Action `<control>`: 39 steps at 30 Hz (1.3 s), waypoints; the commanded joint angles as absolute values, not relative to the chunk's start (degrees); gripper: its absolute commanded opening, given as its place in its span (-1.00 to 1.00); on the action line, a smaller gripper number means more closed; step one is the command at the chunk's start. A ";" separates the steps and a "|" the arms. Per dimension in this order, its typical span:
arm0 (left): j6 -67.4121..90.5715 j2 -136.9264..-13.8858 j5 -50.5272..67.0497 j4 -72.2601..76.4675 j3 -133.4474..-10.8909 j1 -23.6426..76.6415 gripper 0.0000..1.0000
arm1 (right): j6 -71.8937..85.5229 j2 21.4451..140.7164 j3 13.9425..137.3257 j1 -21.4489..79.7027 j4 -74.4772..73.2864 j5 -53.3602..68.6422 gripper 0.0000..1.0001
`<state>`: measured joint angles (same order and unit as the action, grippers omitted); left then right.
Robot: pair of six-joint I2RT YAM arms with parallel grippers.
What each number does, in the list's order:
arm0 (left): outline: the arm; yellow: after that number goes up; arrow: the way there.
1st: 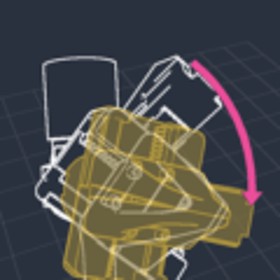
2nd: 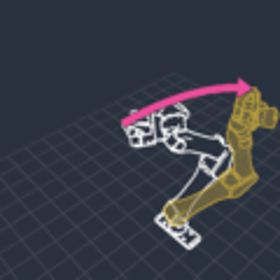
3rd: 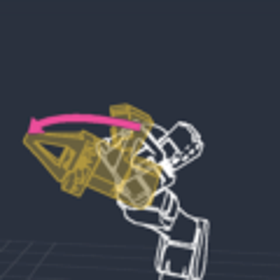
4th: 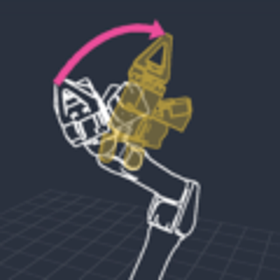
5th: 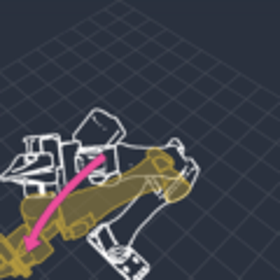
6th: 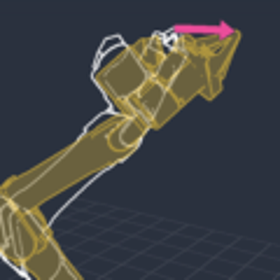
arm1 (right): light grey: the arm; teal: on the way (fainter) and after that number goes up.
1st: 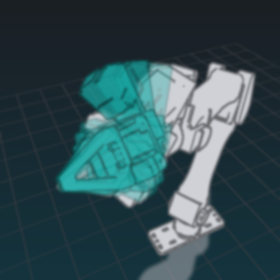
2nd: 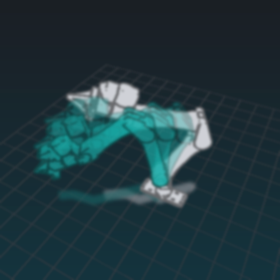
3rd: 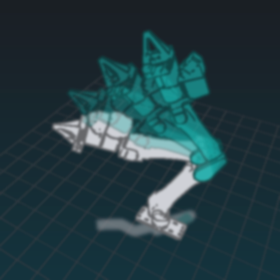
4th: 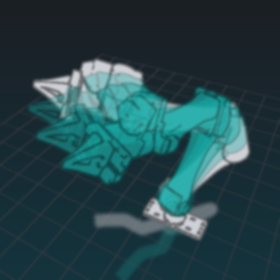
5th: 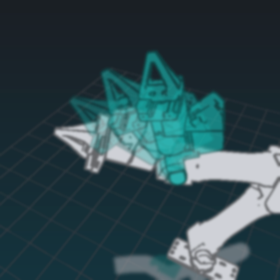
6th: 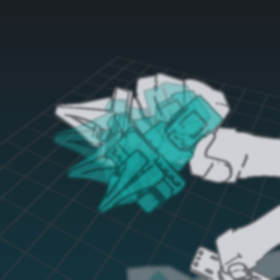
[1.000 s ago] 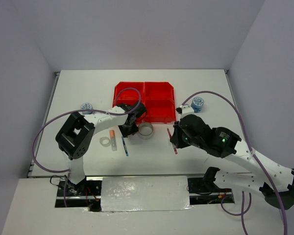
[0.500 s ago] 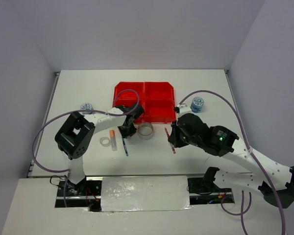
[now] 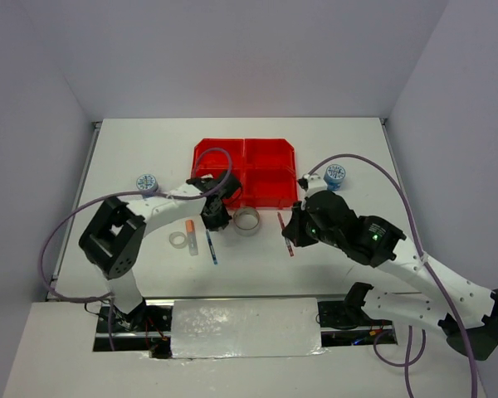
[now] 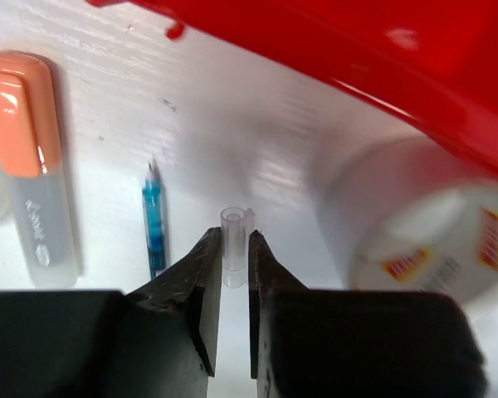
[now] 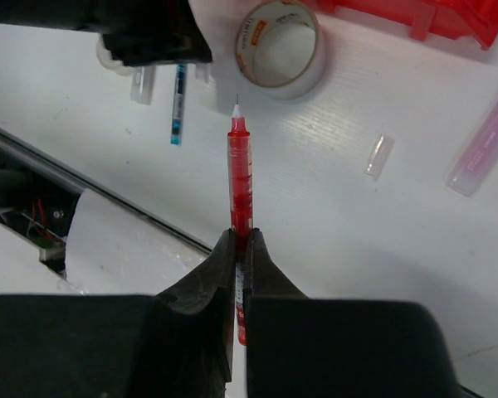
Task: Sort the stationery into containers
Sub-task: Close the pen cap on the pen.
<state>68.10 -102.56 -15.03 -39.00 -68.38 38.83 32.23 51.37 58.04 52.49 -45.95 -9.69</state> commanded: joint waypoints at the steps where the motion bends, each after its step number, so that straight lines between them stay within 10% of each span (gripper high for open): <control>1: 63.13 -93.09 -14.76 -38.93 -71.80 39.11 -1.00 | 33.05 48.17 55.46 50.63 -40.17 -7.21 -1.00; 16: 55.01 -73.05 -0.97 -21.81 -82.61 38.93 -0.93 | 39.64 43.59 47.11 50.63 -13.55 7.20 -1.00; 39: 58.36 -67.76 7.56 -14.15 -75.68 38.94 -0.92 | 34.63 48.16 52.99 50.63 -12.83 4.31 -1.00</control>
<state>57.65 -69.54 5.98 -17.52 -75.68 38.92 36.40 48.21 49.12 50.74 -15.22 5.15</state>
